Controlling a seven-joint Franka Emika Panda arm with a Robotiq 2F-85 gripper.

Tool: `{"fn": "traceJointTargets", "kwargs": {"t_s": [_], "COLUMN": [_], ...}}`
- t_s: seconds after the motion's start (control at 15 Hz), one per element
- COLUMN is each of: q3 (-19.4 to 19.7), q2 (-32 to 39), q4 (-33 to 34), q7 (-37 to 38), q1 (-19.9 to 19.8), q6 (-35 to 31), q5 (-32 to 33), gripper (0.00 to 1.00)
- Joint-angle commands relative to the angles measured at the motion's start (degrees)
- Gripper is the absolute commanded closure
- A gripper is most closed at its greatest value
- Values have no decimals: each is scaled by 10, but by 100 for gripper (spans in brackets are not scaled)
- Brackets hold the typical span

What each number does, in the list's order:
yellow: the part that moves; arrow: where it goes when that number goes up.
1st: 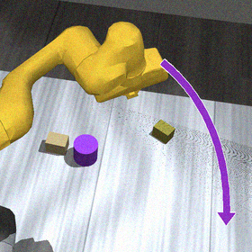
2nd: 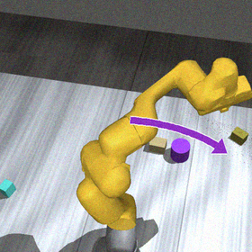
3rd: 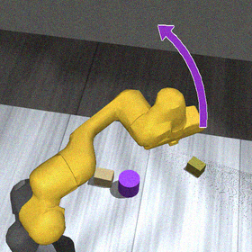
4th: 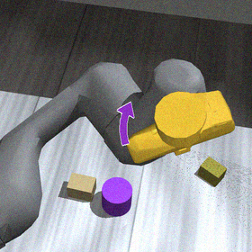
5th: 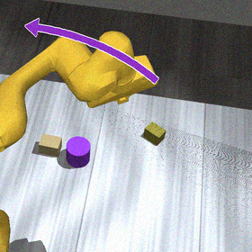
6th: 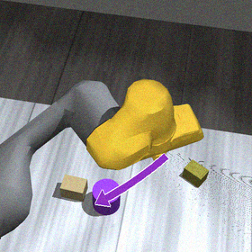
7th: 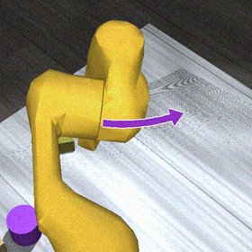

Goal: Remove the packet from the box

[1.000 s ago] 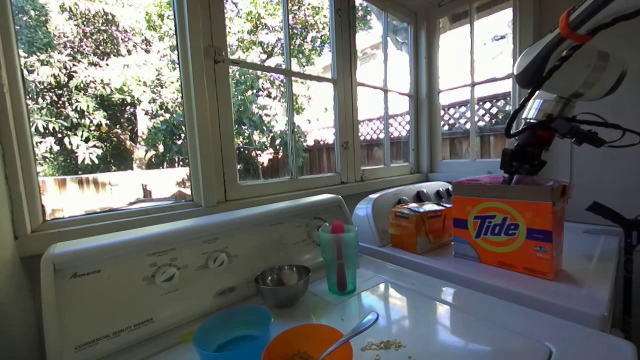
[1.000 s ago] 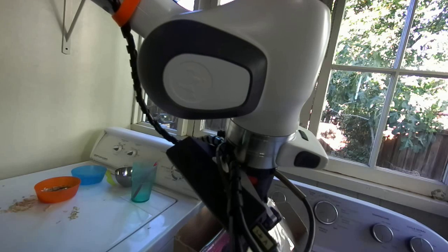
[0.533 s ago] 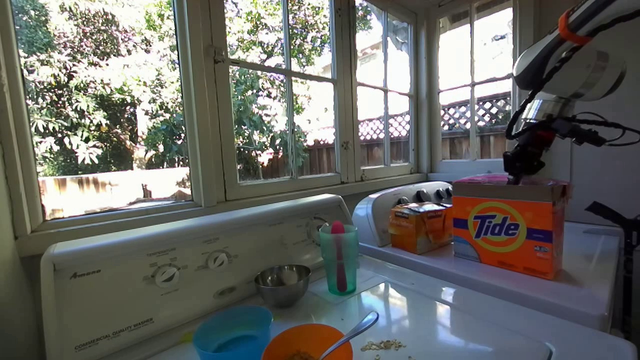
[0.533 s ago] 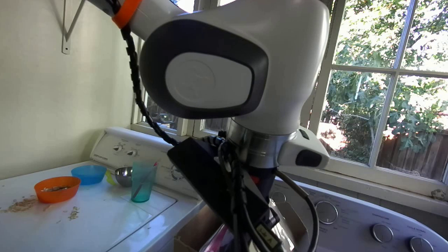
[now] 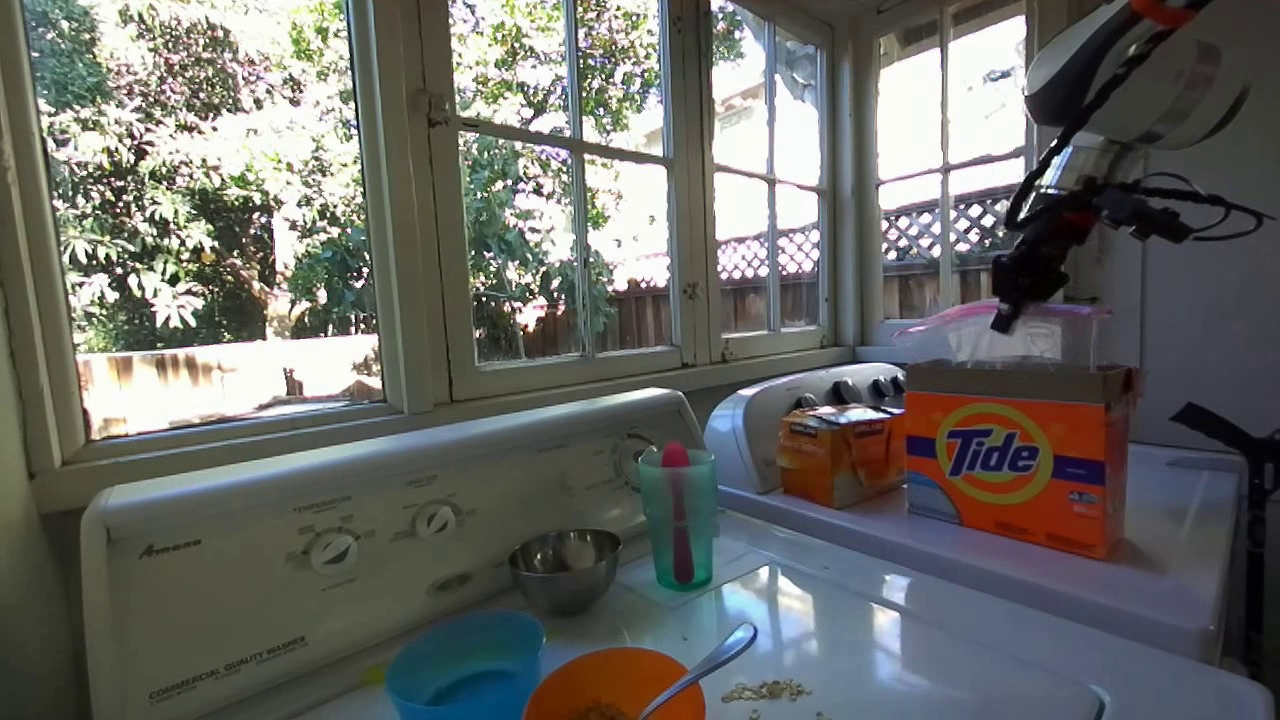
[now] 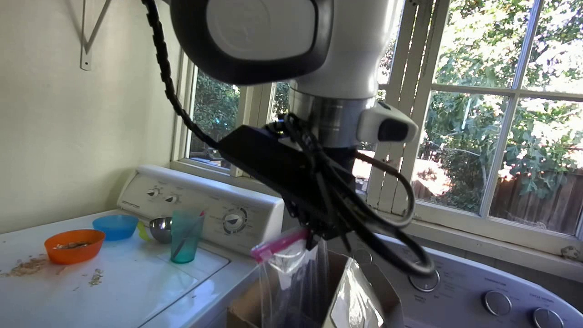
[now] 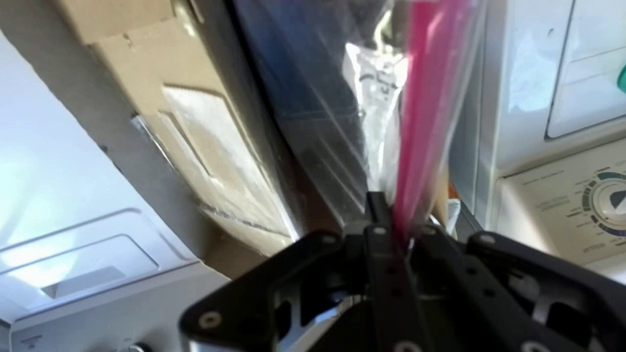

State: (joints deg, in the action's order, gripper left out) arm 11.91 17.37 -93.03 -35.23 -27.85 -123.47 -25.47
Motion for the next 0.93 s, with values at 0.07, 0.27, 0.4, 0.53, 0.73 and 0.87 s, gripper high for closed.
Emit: {"fn": "traceJointTargets", "kwargs": {"t_s": [0.07, 0.27, 0.4, 0.53, 0.73, 0.87], "q3": [-4, -1, -1, -1, 6, 19], "q2": [-62, -108, -140, -173, -217, -237], "q4": [-4, -1, 5, 8, 15, 18], "q7": [-20, -38, -53, -79, -130, -168], "q1": [15, 32, 47, 62, 88, 107], "q6": [-5, -22, -39, -43, -13, 30], "q5": [13, 28, 38, 26, -17, -67], "gripper": [99, 99, 99, 99, 99, 99]}}
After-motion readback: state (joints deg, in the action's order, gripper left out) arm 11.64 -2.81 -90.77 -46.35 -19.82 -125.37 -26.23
